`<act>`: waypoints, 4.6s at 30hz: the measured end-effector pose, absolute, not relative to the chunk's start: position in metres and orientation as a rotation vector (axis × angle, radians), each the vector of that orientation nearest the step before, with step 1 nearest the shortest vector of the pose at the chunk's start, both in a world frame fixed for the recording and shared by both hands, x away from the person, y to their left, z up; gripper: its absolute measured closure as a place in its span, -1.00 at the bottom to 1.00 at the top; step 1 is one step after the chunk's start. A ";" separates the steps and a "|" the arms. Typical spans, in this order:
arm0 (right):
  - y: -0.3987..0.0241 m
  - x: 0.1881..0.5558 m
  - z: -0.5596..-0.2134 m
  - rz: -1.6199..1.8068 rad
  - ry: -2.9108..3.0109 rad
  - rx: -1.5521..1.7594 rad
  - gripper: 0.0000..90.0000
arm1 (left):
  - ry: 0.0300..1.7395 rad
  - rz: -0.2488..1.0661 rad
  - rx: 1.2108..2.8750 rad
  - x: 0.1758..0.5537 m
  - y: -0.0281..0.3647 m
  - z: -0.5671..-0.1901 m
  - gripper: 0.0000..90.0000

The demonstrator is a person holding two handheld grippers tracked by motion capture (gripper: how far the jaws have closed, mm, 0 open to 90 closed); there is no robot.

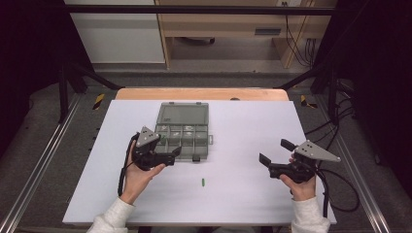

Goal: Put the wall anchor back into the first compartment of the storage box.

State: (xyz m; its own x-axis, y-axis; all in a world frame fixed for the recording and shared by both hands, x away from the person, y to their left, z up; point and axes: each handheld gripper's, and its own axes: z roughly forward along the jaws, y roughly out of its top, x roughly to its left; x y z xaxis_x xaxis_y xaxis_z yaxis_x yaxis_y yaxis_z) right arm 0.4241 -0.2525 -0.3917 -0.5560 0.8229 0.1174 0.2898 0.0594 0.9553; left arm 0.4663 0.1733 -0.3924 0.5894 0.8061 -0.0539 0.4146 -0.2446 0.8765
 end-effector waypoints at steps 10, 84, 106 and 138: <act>-0.252 0.424 -0.392 1.508 1.881 1.105 -0.94 | 0.930 0.504 1.918 0.441 0.152 -0.404 -0.75; -0.251 0.424 -0.392 1.506 1.892 1.101 -0.94 | 1.035 0.339 2.207 0.431 0.079 -0.473 0.87; -0.252 0.425 -0.393 1.507 1.888 1.102 -0.94 | 0.977 0.354 2.111 0.424 0.106 -0.436 0.87; -0.253 0.426 -0.394 1.524 1.878 1.118 -0.94 | 1.080 0.483 1.908 0.476 0.184 -0.384 0.87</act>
State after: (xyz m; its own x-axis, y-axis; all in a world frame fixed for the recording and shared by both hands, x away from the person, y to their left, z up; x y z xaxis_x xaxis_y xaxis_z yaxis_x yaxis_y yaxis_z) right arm 0.4257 -0.2528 -0.3938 -0.5557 0.8212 0.1298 0.2958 0.0493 0.9540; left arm 0.4765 0.1836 -0.3835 0.5492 0.8319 -0.0787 0.4958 -0.2486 0.8321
